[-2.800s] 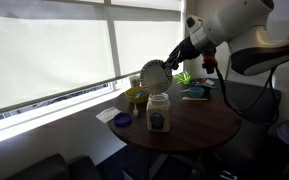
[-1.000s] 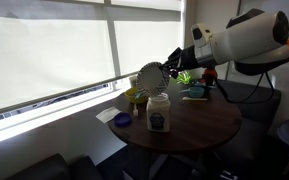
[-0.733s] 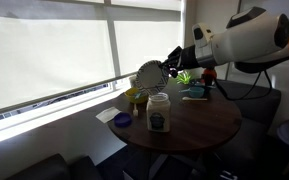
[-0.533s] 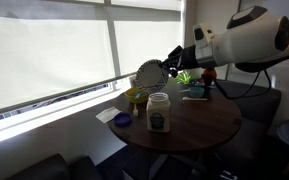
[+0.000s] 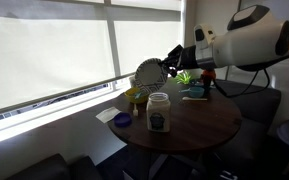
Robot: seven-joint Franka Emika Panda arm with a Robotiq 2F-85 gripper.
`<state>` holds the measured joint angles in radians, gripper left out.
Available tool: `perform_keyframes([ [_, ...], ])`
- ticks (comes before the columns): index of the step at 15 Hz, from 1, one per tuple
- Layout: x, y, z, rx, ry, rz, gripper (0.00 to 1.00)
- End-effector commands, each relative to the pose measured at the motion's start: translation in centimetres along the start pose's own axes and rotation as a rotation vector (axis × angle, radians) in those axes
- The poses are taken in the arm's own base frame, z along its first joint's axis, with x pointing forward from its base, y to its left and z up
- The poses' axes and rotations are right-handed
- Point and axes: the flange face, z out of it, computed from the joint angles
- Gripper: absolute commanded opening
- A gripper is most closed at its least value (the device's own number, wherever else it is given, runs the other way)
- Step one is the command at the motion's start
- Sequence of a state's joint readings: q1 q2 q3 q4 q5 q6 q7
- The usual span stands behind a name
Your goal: Put the sugar from the black and white bowl in the glass container
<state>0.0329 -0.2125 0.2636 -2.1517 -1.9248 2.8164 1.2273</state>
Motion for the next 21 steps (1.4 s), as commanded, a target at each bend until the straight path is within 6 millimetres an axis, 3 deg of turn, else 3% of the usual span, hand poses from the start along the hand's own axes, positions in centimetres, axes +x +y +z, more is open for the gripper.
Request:
perform_keyframes([
  [1, 0.4, 1.4, 0.2, 0.002, -0.022, 0.075, 0.01],
  [5, -0.4, 8.3, 1.2, 0.096, -0.049, 0.325, 0.01],
  [7, -2.6, 11.3, 1.8, 0.14, -0.041, 0.429, 0.01],
  [9, -5.8, 12.8, 2.8, 0.177, -0.052, 0.526, 0.01],
  [13, -13.0, 10.9, 4.6, 0.212, -0.216, 0.63, 0.01],
  [15, -15.3, 9.5, 4.1, 0.24, -0.314, 0.675, 0.01],
  [17, -16.1, 8.4, 2.9, 0.295, -0.415, 0.723, 0.01],
  [19, -17.0, 9.1, 2.1, 0.377, -0.518, 0.767, 0.01],
  [20, -16.7, 8.4, 4.4, 0.289, -0.47, 0.726, 0.01],
  [21, -16.4, 8.6, 3.9, 0.309, -0.48, 0.733, 0.03],
])
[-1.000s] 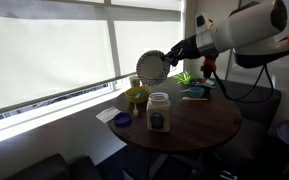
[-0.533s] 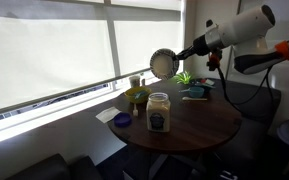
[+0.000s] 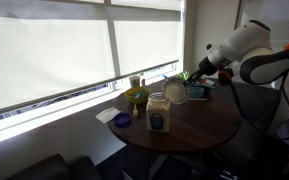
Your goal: Put the sugar from the black and white bowl in the glass container
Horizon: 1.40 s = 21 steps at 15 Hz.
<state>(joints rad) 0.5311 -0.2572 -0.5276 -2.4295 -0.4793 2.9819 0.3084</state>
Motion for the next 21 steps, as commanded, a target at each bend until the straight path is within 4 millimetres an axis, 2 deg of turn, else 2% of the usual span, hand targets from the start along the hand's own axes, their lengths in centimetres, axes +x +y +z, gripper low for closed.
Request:
perform_keyframes([
  [1, 0.0, 0.3, -0.1, -0.008, 0.003, -0.001, 0.03],
  [2, 0.0, 0.5, -0.1, -0.019, 0.004, -0.003, 0.01],
  [7, 0.8, 1.8, -0.8, 0.08, -0.101, 0.254, 0.01],
  [12, 1.6, 6.9, -1.3, 0.054, -0.166, 0.405, 0.01],
  [15, 1.4, 9.7, -1.3, 0.068, -0.244, 0.447, 0.01],
  [17, 1.0, 10.8, -0.9, 0.114, -0.295, 0.476, 0.01],
  [21, -0.8, 11.9, 1.9, 0.181, -0.398, 0.517, 0.01],
])
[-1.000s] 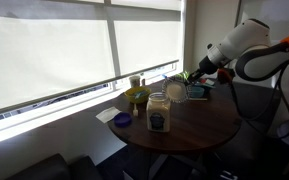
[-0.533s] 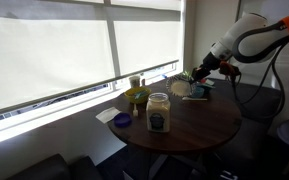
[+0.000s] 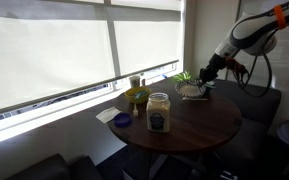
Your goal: Put the sugar from the black and white bowl in the glass container
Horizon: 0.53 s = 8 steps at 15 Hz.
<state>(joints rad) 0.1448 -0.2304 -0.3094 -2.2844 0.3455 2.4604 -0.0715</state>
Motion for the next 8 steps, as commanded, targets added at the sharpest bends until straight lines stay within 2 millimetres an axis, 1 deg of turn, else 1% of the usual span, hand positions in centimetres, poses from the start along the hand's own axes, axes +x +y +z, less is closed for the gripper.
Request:
perform_keyframes([
  [1, 1.0, 1.5, 3.2, 0.046, -0.068, 0.035, 0.01],
  [4, 0.9, 3.2, 6.5, 0.083, -0.116, 0.079, 0.01],
  [7, 0.7, 4.2, 9.1, 0.098, -0.178, 0.104, 0.01],
  [8, 0.6, 4.4, 9.7, 0.093, -0.205, 0.111, 0.24],
])
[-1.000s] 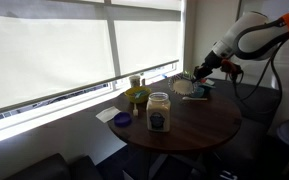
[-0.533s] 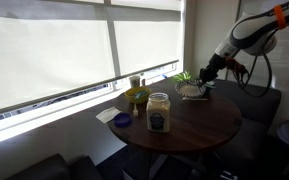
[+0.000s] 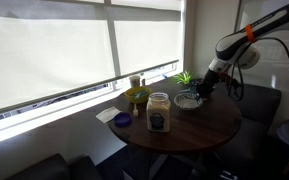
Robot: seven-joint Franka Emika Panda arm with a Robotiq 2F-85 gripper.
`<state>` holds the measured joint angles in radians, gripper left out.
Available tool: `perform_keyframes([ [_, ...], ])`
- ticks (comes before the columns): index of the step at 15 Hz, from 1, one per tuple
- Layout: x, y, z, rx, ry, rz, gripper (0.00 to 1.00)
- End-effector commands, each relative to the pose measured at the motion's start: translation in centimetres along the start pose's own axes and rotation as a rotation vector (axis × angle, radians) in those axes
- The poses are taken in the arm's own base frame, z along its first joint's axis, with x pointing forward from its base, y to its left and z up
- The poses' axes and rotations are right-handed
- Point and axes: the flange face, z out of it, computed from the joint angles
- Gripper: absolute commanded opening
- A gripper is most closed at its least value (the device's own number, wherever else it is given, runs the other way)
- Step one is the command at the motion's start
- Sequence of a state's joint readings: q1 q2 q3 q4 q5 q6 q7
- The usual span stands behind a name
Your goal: Put the sugar from the black and white bowl in the glass container
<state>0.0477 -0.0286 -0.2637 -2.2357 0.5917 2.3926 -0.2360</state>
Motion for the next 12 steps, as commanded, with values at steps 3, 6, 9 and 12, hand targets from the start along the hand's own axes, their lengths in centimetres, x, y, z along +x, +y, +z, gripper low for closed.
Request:
perform_keyframes([
  [3, 0.9, -0.6, 0.9, 0.013, -0.058, -0.016, 0.42],
  [6, -0.6, -2.9, -2.4, -0.04, 0.015, -0.124, 0.62],
  [9, -3.1, -5.8, -6.6, -0.054, 0.11, -0.278, 0.82],
  [12, -1.9, -6.8, -7.0, -0.032, 0.109, -0.288, 0.79],
])
